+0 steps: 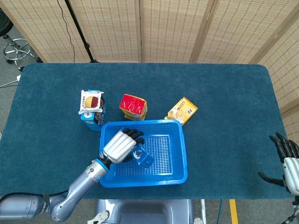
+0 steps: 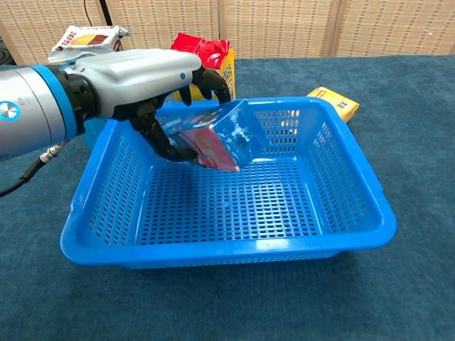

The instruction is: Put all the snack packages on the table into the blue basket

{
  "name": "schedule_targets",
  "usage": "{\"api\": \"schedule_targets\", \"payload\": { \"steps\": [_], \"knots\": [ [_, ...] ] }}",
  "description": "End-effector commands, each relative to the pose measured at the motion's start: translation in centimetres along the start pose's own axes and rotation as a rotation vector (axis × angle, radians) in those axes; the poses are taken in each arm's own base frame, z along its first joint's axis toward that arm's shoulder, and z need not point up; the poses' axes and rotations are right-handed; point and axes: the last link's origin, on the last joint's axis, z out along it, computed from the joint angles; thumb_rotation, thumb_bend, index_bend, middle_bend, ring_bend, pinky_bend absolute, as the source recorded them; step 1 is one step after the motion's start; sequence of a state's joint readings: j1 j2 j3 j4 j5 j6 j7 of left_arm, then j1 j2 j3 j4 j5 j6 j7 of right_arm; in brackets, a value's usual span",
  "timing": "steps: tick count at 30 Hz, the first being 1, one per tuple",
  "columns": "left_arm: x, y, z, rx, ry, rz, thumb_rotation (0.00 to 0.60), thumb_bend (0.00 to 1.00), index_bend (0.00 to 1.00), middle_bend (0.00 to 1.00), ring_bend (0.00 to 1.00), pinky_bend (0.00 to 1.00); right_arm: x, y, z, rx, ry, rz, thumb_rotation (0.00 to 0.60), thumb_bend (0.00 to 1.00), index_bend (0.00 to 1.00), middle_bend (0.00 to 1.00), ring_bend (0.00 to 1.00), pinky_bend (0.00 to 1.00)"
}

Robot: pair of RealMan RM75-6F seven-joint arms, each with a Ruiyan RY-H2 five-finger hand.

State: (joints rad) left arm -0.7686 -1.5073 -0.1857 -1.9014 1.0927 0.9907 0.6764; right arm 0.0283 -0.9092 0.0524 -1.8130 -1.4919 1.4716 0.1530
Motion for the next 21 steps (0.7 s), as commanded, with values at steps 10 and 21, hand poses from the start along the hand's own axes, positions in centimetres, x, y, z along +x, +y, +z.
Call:
{"api": "schedule_targets", "payload": {
  "steps": [10, 21],
  "knots": [
    [3.6, -2.6, -2.6, 0.003, 0.108, -0.062, 0.600, 0.14, 0.00, 0.00, 0.00, 0.00, 0.0, -0.1, -0.1, 0.002, -0.002, 0.000, 0.600, 0.00, 0.00, 0.00, 0.00, 0.02],
    [10.7, -10.4, -5.4, 0.208, 0.178, 0.069, 0.600, 0.14, 0.00, 0.00, 0.00, 0.00, -0.6, -0.5, -0.1, 0.012, -0.020, -0.024, 0.600, 0.00, 0.00, 0.00, 0.00, 0.02]
  ]
}}
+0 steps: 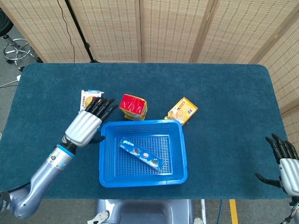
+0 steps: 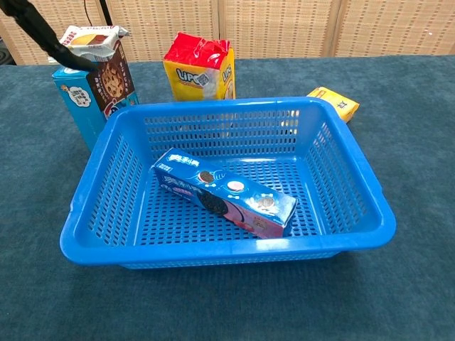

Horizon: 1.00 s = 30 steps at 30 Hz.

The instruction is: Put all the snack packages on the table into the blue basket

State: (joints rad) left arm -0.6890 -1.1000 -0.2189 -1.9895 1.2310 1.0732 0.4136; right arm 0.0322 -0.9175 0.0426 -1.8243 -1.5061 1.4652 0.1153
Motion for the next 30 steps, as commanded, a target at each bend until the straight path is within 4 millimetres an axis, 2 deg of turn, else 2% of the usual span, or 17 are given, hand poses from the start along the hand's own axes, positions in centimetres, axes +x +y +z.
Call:
{"api": "schedule_targets", "payload": {
  "steps": [1, 7, 12, 18, 21, 30],
  "knots": [
    [2.1, -2.8, 0.8, 0.086, -0.005, 0.011, 0.600, 0.14, 0.00, 0.00, 0.00, 0.00, -0.1, 0.0, 0.1, -0.006, -0.003, -0.006, 0.600, 0.00, 0.00, 0.00, 0.00, 0.02],
    [2.9, -5.4, 2.5, 0.150, -0.068, 0.050, 0.600, 0.13, 0.00, 0.00, 0.00, 0.00, -0.6, 0.4, 0.8, -0.031, -0.019, -0.019, 0.600, 0.00, 0.00, 0.00, 0.00, 0.02],
    [2.4, -6.3, 3.8, 0.190, -0.115, 0.023, 0.600, 0.13, 0.00, 0.00, 0.00, 0.00, -0.8, 0.8, 1.3, -0.051, -0.024, -0.030, 0.600, 0.00, 0.00, 0.00, 0.00, 0.02],
    [1.4, -7.9, 7.0, 0.252, -0.203, -0.017, 0.600, 0.13, 0.00, 0.00, 0.00, 0.00, -0.5, 1.1, 1.7, -0.086, 0.003, -0.040, 0.600, 0.00, 0.00, 0.00, 0.00, 0.02],
    [1.0, -8.2, 7.7, 0.266, -0.228, -0.015, 0.600, 0.13, 0.00, 0.00, 0.00, 0.00, -0.5, 1.2, 1.7, -0.096, 0.000, -0.041, 0.600, 0.00, 0.00, 0.00, 0.00, 0.02],
    [-0.5, -7.0, 9.5, 0.227, -0.271, -0.049, 0.600, 0.13, 0.00, 0.00, 0.00, 0.00, -0.6, 1.3, 1.7, -0.112, -0.005, -0.052, 0.600, 0.00, 0.00, 0.00, 0.00, 0.02]
  ]
}}
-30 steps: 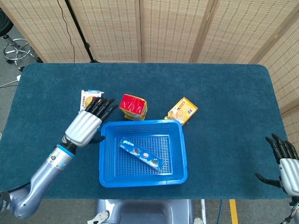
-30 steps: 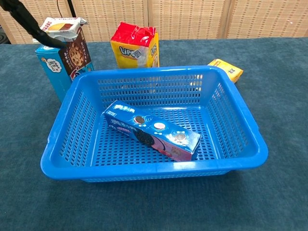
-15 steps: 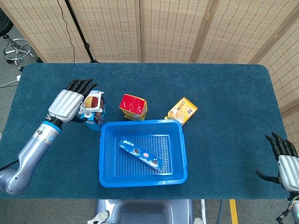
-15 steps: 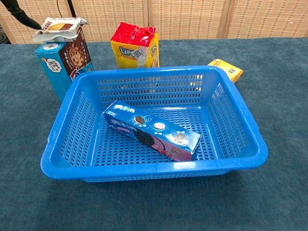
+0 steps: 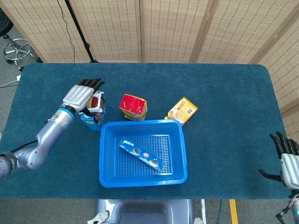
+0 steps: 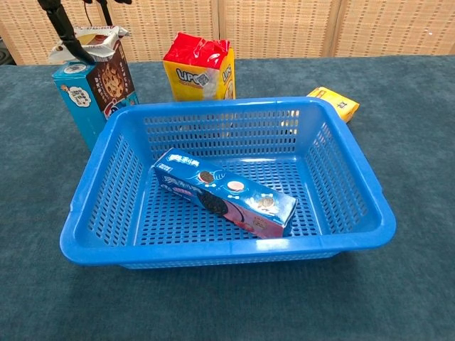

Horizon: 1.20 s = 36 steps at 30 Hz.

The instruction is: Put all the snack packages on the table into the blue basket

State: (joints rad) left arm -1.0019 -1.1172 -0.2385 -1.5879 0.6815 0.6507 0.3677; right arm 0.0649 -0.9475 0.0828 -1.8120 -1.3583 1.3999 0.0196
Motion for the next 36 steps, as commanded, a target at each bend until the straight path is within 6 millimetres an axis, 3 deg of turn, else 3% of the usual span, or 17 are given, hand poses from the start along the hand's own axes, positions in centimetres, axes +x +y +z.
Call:
{"api": "schedule_targets", "payload": {
  "steps": [1, 7, 11, 15, 19, 24, 30, 36],
  "knots": [
    [-0.2, 0.4, 0.4, -0.009, -0.005, 0.007, 0.600, 0.13, 0.00, 0.00, 0.00, 0.00, 0.1, 0.2, 0.1, -0.011, 0.005, 0.007, 0.600, 0.00, 0.00, 0.00, 0.00, 0.02],
    [-0.3, 0.5, 0.5, 0.003, -0.017, 0.004, 0.600, 0.13, 0.00, 0.00, 0.00, 0.18, 0.0, 0.4, 0.2, -0.019, -0.007, 0.007, 0.600, 0.00, 0.00, 0.00, 0.00, 0.03],
    [-0.5, 0.7, 0.7, 0.011, -0.011, 0.013, 0.600, 0.15, 0.01, 0.02, 0.14, 0.31, -0.1, 0.4, 0.3, -0.023, -0.011, 0.004, 0.600, 0.00, 0.00, 0.00, 0.00, 0.03],
    [-0.5, 0.8, 0.7, 0.015, -0.001, 0.026, 0.600, 0.20, 0.20, 0.22, 0.30, 0.39, 0.0, 0.5, 0.3, -0.026, -0.008, 0.005, 0.600, 0.00, 0.00, 0.00, 0.00, 0.03],
    [-0.4, 0.9, 0.7, 0.023, 0.023, 0.041, 0.600, 0.24, 0.31, 0.36, 0.40, 0.47, -0.1, 0.5, 0.3, -0.028, -0.010, 0.004, 0.600, 0.00, 0.00, 0.00, 0.00, 0.03],
    [-0.4, 1.0, 0.6, 0.036, 0.058, 0.059, 0.600, 0.29, 0.40, 0.43, 0.45, 0.51, -0.1, 0.4, 0.3, -0.029, -0.014, 0.003, 0.600, 0.00, 0.00, 0.00, 0.00, 0.03],
    [0.2, 1.7, 0.0, 0.011, 0.112, 0.037, 0.600, 0.30, 0.42, 0.44, 0.46, 0.51, 0.0, 0.5, 0.3, -0.031, -0.012, 0.010, 0.600, 0.00, 0.00, 0.00, 0.00, 0.03],
    [2.0, 3.7, -2.2, -0.095, 0.184, -0.028, 0.600, 0.30, 0.42, 0.44, 0.46, 0.51, 0.2, 0.4, 0.1, -0.029, -0.008, 0.017, 0.600, 0.00, 0.00, 0.00, 0.00, 0.03]
  ]
}}
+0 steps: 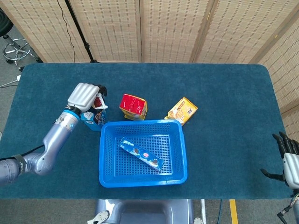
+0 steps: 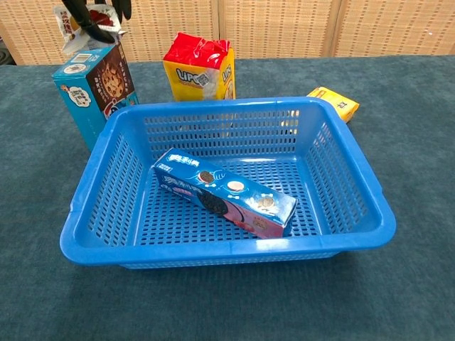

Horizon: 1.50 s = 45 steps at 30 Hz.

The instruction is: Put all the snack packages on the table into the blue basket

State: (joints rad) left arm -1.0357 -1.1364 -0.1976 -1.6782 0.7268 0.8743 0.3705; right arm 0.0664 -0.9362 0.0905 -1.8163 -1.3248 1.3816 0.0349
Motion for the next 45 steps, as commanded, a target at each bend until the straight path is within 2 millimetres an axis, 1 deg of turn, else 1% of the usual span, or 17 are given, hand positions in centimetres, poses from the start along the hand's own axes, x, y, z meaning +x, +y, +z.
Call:
{"api": "schedule_targets", "payload": {
  "steps": [1, 5, 6, 10, 14, 17, 20, 23, 24, 25, 27, 28, 30, 32, 35, 39, 45],
  "knots": [
    [1.7, 2.0, -1.7, -0.087, 0.053, -0.079, 0.600, 0.30, 0.42, 0.44, 0.46, 0.51, 0.0, 0.0, 0.0, 0.002, 0.000, 0.002, 0.600, 0.00, 0.00, 0.00, 0.00, 0.03],
    [1.9, 4.5, -3.6, -0.198, 0.050, -0.114, 0.600, 0.30, 0.42, 0.44, 0.45, 0.51, 0.0, -0.1, -0.1, 0.007, -0.004, 0.002, 0.600, 0.00, 0.00, 0.00, 0.00, 0.03],
    [1.5, 5.5, -4.3, -0.238, 0.040, -0.116, 0.600, 0.30, 0.42, 0.44, 0.45, 0.51, 0.0, -0.2, -0.2, 0.008, -0.007, 0.001, 0.600, 0.00, 0.00, 0.00, 0.00, 0.03],
    [0.2, 7.9, -5.7, -0.331, 0.015, -0.115, 0.600, 0.30, 0.42, 0.44, 0.45, 0.51, -0.1, -0.2, -0.1, 0.010, -0.013, 0.000, 0.600, 0.00, 0.00, 0.00, 0.00, 0.03],
    [-1.4, 9.9, -6.1, -0.383, -0.013, -0.145, 0.600, 0.29, 0.42, 0.44, 0.45, 0.51, -0.1, -0.2, -0.1, 0.011, -0.015, 0.003, 0.600, 0.00, 0.00, 0.00, 0.00, 0.03],
    [-3.2, 11.5, -5.9, -0.415, -0.051, -0.157, 0.600, 0.29, 0.42, 0.44, 0.44, 0.51, -0.1, -0.1, -0.1, 0.006, -0.015, 0.005, 0.600, 0.00, 0.00, 0.00, 0.00, 0.03],
    [-4.9, 12.7, -5.5, -0.427, -0.081, -0.150, 0.600, 0.28, 0.38, 0.40, 0.36, 0.49, -0.1, 0.0, -0.1, 0.001, -0.014, 0.005, 0.600, 0.00, 0.00, 0.00, 0.00, 0.03],
    [-6.7, 13.9, -5.1, -0.435, -0.120, -0.159, 0.600, 0.26, 0.31, 0.28, 0.24, 0.39, -0.1, 0.1, 0.0, -0.003, -0.016, 0.007, 0.600, 0.00, 0.00, 0.00, 0.00, 0.03],
    [-7.1, 14.2, -5.1, -0.439, -0.129, -0.164, 0.600, 0.25, 0.25, 0.21, 0.17, 0.33, -0.1, 0.1, 0.0, -0.004, -0.016, 0.008, 0.600, 0.00, 0.00, 0.00, 0.00, 0.03],
    [-7.4, 14.4, -5.0, -0.442, -0.132, -0.165, 0.600, 0.24, 0.21, 0.18, 0.15, 0.30, -0.1, 0.2, 0.0, -0.006, -0.017, 0.008, 0.600, 0.00, 0.00, 0.00, 0.00, 0.03],
    [-8.4, 15.1, -5.0, -0.459, -0.155, -0.163, 0.600, 0.15, 0.04, 0.02, 0.02, 0.08, -0.1, 0.2, 0.1, -0.009, -0.018, 0.011, 0.600, 0.00, 0.00, 0.00, 0.00, 0.03],
    [-8.8, 15.4, -5.0, -0.465, -0.170, -0.168, 0.600, 0.10, 0.00, 0.00, 0.00, 0.01, -0.1, 0.3, 0.1, -0.010, -0.018, 0.012, 0.600, 0.00, 0.00, 0.00, 0.00, 0.03],
    [-9.5, 15.9, -5.1, -0.476, -0.211, -0.190, 0.600, 0.06, 0.00, 0.00, 0.00, 0.00, -0.1, 0.3, 0.1, -0.012, -0.018, 0.013, 0.600, 0.00, 0.00, 0.00, 0.00, 0.03],
    [-9.4, 16.3, -5.0, -0.492, -0.206, -0.207, 0.600, 0.04, 0.00, 0.00, 0.00, 0.00, -0.1, 0.4, 0.2, -0.014, -0.016, 0.014, 0.600, 0.00, 0.00, 0.00, 0.00, 0.03],
    [-8.9, 16.2, -5.2, -0.508, -0.161, -0.208, 0.600, 0.04, 0.00, 0.00, 0.00, 0.00, 0.0, 0.5, 0.2, -0.017, -0.015, 0.015, 0.600, 0.00, 0.00, 0.00, 0.00, 0.03],
    [-7.4, 14.7, -5.4, -0.489, -0.102, -0.220, 0.600, 0.04, 0.00, 0.00, 0.00, 0.00, 0.0, 0.7, 0.2, -0.019, -0.019, 0.016, 0.600, 0.00, 0.00, 0.00, 0.00, 0.03],
    [-4.1, 10.2, -5.9, -0.413, 0.004, -0.143, 0.600, 0.04, 0.00, 0.00, 0.00, 0.00, 0.1, 0.6, 0.1, -0.017, -0.014, 0.019, 0.600, 0.00, 0.00, 0.00, 0.00, 0.03]
  ]
}}
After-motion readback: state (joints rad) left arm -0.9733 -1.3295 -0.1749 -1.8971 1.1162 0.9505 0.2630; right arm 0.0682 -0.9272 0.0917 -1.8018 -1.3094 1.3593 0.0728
